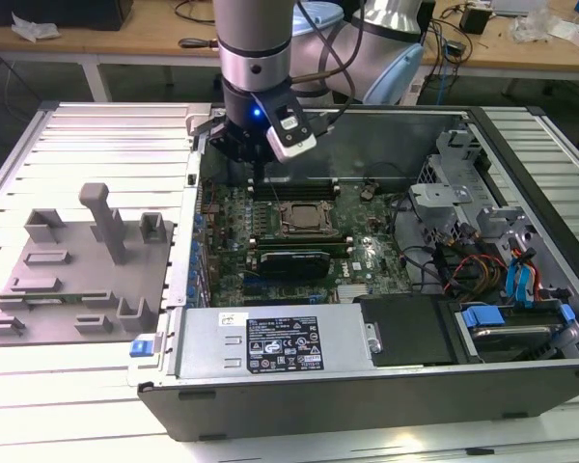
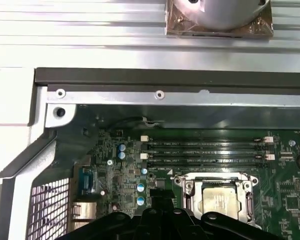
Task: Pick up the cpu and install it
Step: 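Install the first cpu locking lever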
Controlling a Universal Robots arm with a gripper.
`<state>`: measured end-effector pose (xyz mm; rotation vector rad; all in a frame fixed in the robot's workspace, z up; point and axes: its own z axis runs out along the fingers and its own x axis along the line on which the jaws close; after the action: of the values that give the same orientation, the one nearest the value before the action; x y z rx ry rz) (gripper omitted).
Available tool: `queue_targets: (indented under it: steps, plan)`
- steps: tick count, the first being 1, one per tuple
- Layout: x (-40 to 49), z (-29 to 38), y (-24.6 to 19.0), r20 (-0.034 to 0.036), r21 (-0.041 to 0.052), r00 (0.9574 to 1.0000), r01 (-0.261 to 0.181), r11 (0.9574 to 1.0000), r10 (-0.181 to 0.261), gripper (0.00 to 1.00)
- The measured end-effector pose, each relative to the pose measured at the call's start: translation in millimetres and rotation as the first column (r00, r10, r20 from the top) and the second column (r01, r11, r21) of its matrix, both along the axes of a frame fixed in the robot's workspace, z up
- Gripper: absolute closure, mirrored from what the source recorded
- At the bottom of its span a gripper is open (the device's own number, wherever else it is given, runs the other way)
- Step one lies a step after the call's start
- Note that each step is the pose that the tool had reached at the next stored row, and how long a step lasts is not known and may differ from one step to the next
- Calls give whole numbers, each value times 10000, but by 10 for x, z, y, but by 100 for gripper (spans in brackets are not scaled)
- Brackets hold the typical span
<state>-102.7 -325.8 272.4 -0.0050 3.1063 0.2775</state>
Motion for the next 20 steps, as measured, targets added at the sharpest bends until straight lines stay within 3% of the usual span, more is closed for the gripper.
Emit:
queue_targets:
  steps: [2, 4, 11, 16, 20]
  plan:
    - [-3, -16, -5, 1, 325, 10000, 0, 9995, 0, 89]
    - [-7, -29, -10, 1, 524, 10000, 0, 9986, 0, 89]
    - [-17, -117, -22, 0, 924, 10000, 0, 9957, 0, 89]
    - [-17, -178, -22, 2, 1156, 10000, 0, 9933, 0, 89]
    - [12, -226, -22, -30, 1203, 10000, 3, 9927, 1, 89]
